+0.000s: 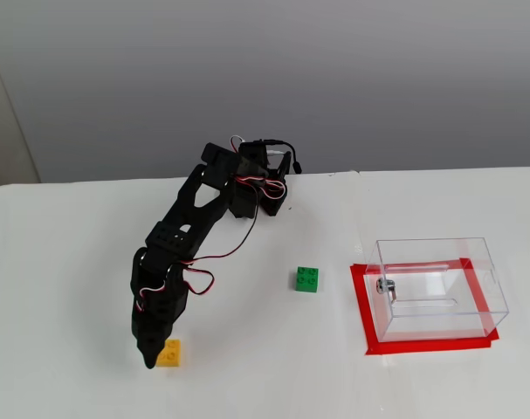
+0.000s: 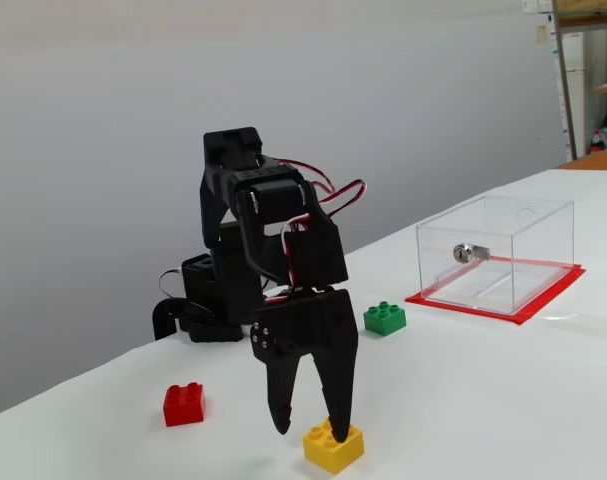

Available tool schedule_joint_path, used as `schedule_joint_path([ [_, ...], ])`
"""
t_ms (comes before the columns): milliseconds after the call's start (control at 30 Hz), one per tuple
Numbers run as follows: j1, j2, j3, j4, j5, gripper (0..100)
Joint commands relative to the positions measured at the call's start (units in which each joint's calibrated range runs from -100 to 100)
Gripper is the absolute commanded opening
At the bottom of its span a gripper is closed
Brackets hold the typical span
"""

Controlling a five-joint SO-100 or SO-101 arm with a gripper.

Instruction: Pick the yellow lego brick and place it into the transparent box

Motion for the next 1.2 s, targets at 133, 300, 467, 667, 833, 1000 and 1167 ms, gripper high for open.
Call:
schedule_joint_path([
  [133, -2.75, -0.65, -2.24, -0.66, -0.1, 32],
  [300, -3.78, -0.56, -1.69, -0.66, -0.1, 32],
  [467, -3.63, -0.48, -1.33, -0.48, -0.05, 32],
  [667, -2.6, 1.56, -1.96, 0.13, 0.37, 32],
  [833, -2.16, 1.98, -2.05, -0.13, 1.57, 32],
  [1000, -2.01, 3.25, -1.51, -0.48, 1.57, 32],
  [1167, -1.64, 5.04, -2.14, -0.22, 1.57, 32],
])
